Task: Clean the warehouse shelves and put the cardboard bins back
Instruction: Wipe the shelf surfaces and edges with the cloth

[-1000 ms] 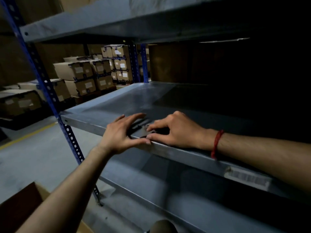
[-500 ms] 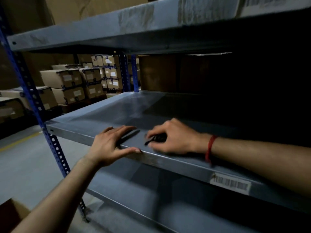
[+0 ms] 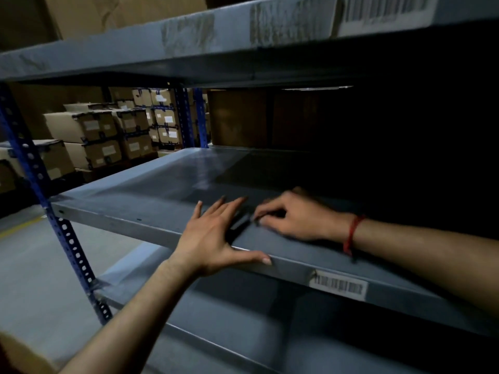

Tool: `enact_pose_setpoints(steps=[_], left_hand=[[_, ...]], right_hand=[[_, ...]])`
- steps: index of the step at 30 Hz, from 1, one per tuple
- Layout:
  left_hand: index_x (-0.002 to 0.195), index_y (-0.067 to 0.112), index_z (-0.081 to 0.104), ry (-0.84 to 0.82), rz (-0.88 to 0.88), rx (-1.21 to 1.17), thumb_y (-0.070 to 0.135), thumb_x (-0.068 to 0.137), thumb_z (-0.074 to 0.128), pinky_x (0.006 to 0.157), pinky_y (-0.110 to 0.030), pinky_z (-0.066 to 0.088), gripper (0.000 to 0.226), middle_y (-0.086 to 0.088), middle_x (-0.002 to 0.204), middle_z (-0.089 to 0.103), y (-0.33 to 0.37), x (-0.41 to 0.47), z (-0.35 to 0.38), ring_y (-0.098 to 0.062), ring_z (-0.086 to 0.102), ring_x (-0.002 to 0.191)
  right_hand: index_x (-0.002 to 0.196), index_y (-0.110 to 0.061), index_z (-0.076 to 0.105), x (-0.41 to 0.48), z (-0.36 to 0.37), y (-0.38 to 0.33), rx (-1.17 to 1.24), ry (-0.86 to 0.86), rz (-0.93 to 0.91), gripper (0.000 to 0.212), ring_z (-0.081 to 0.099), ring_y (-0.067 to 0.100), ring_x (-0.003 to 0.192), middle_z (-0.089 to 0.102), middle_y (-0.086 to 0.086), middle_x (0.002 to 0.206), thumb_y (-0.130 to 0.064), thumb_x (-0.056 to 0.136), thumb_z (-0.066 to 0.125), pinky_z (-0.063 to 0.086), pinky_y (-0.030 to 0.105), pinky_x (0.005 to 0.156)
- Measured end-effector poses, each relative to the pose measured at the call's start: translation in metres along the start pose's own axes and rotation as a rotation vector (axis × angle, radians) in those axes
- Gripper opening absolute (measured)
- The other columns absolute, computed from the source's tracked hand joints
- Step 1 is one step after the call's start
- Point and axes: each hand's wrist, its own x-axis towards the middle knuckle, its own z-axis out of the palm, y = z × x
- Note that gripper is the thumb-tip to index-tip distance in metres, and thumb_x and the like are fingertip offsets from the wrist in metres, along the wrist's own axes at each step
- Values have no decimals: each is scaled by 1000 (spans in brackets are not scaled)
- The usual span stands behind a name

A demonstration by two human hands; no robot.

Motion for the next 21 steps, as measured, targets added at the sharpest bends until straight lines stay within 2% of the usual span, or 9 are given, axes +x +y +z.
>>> enact_pose_setpoints(steps=[2, 5, 7, 9, 12, 14, 15, 18, 21], left_hand=[[155, 35, 26, 69, 41, 41, 102, 55, 37, 124, -47, 6, 122, 11, 157, 39, -3, -2, 4, -11, 26, 149], [149, 34, 40, 100, 85, 68, 103, 58, 35, 121, -44, 18, 114, 11, 146, 53, 0, -5, 6, -10, 42, 140], [146, 35, 44, 97, 81, 63, 102, 59, 35, 119, -42, 22, 110, 12, 144, 55, 4, -7, 3, -9, 47, 136], [147, 36, 43, 66, 69, 82, 102, 60, 30, 120, -39, 21, 110, 13, 146, 52, 7, -9, 0, -8, 44, 139], [146, 37, 45, 44, 47, 99, 104, 58, 25, 118, -34, 25, 113, 14, 147, 51, 9, -9, -2, -7, 43, 139], [142, 36, 51, 64, 38, 103, 104, 58, 28, 111, -31, 34, 110, 15, 144, 54, 11, -9, -4, -8, 49, 133], [141, 37, 53, 69, 34, 106, 103, 58, 29, 108, -30, 37, 109, 16, 144, 54, 11, -9, -4, -9, 50, 132], [141, 38, 53, 57, 21, 116, 101, 59, 31, 106, -28, 38, 106, 17, 146, 52, 11, -8, -3, -8, 49, 133], [144, 35, 50, 49, 35, 144, 101, 62, 27, 108, -33, 38, 108, 13, 149, 50, 13, -9, -1, -12, 46, 137]], right_hand=[[105, -29, 75, -29, 3, -32, 62, 5, -193, 19, 69, 5, 91, 73, -13, 102, -28, 89, 63, 52, 28, 84], [115, -25, 73, -39, -5, -34, 120, -31, -295, 24, 69, 7, 104, 72, -10, 113, -27, 92, 66, 53, 30, 91], [117, -22, 72, -28, -10, -15, 104, -95, -306, 23, 67, 3, 106, 71, -11, 117, -24, 95, 65, 51, 26, 95], [121, -26, 70, -9, -18, 24, -2, -113, -148, 25, 65, 1, 107, 70, -13, 120, -27, 98, 60, 47, 26, 99], [122, -28, 70, 6, -29, 82, -65, -64, 144, 26, 64, 10, 112, 69, -8, 122, -25, 98, 61, 45, 34, 105], [121, -26, 71, 9, -27, 92, -54, -23, 225, 26, 63, 15, 113, 69, -5, 123, -22, 98, 61, 44, 35, 106], [122, -26, 70, 7, -25, 85, -58, -19, 237, 27, 63, 16, 115, 69, -5, 124, -22, 98, 60, 43, 31, 106], [122, -32, 69, -20, -21, 40, -63, -52, 141, 27, 62, 6, 113, 68, -12, 123, -29, 99, 57, 40, 20, 99], [115, -29, 72, -70, -31, -7, 10, -42, -105, 22, 63, -6, 97, 67, -23, 109, -25, 96, 62, 46, 16, 93]])
